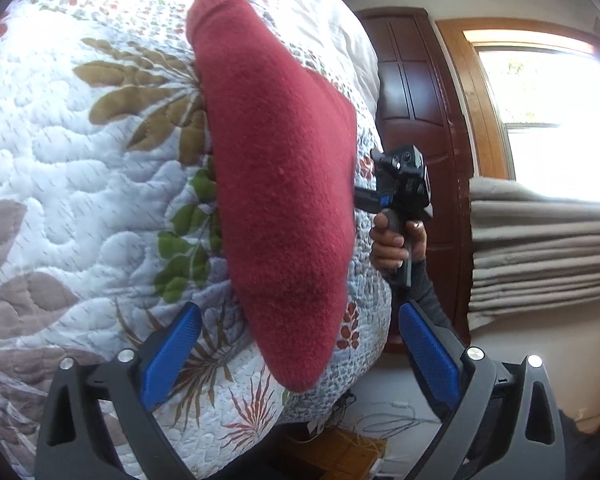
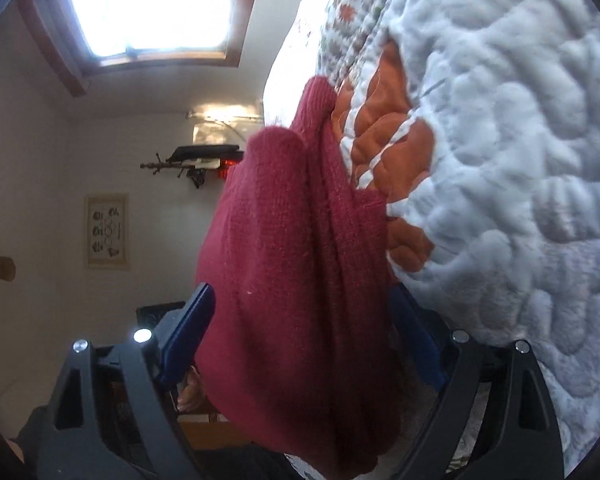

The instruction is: Fold small clothes

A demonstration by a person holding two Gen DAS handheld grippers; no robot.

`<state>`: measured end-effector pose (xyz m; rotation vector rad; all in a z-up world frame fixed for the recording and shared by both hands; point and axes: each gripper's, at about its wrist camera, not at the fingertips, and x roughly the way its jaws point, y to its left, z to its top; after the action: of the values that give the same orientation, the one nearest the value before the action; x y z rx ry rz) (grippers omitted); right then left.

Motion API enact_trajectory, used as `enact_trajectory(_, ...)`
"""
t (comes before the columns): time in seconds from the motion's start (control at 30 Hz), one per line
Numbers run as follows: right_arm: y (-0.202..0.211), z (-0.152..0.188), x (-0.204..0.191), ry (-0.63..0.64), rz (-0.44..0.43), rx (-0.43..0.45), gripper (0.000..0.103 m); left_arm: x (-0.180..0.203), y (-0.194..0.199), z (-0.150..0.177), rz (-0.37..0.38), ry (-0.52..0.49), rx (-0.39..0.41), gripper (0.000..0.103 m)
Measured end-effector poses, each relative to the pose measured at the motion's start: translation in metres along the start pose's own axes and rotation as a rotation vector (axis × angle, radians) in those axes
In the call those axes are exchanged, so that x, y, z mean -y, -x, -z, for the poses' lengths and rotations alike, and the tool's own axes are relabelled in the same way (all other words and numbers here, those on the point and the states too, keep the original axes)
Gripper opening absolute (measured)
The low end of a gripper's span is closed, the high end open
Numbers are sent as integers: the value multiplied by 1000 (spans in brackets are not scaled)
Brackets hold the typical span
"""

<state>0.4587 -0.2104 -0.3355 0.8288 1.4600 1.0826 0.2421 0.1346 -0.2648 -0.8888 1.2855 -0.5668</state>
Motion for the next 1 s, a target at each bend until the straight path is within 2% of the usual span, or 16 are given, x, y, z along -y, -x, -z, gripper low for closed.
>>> enact_trajectory(0.13, -16, -8, -1, 28, 54, -42, 87, 2, -15, -3, 19, -6, -11, 99)
enact_trajectory(0.23, -15, -13, 0, 4, 19, -50, 86, -2, -33, -8, 13, -5, -44, 99)
enact_trajectory(0.33, -24, -26, -10, 23, -20, -65, 83, -2, -46, -12, 29, 4, -44, 99)
enact_trajectory(0.4, -27, -30, -13, 32, 2, -74, 78, 0, -52, -15, 26, 7, -39, 99)
enact_trajectory(0.43, -26, -32, -12, 23, 13, -70, 69, 0, -55, -17, 9, 15, -40, 99)
enact_trajectory(0.47, -24, -32, -13, 14, 10, -62, 56, -2, -57, -18, 2, 29, -39, 94)
enact_trajectory(0.5, -21, -31, -15, 21, 12, -54, 50, -2, -58, -19, -14, 42, -44, 74)
enact_trajectory(0.53, -17, -28, -18, 33, 17, -43, 42, -5, -59, -21, -25, 66, -48, 62)
enact_trajectory(0.6, -9, -24, -27, 50, 37, -21, 38, -8, -58, -21, 0, 92, -45, 47)
enact_trajectory(0.7, -7, -18, -47, 79, 75, 6, 36, 2, -50, -20, 1, 76, -58, 40)
enact_trajectory(0.83, -5, -10, -87, 129, 83, 36, 35, 20, -29, -24, 10, 35, -70, 37)
enact_trajectory(1.0, -28, 0, -153, 213, 90, 46, 35, 40, 26, -14, 16, -49, -53, 37)
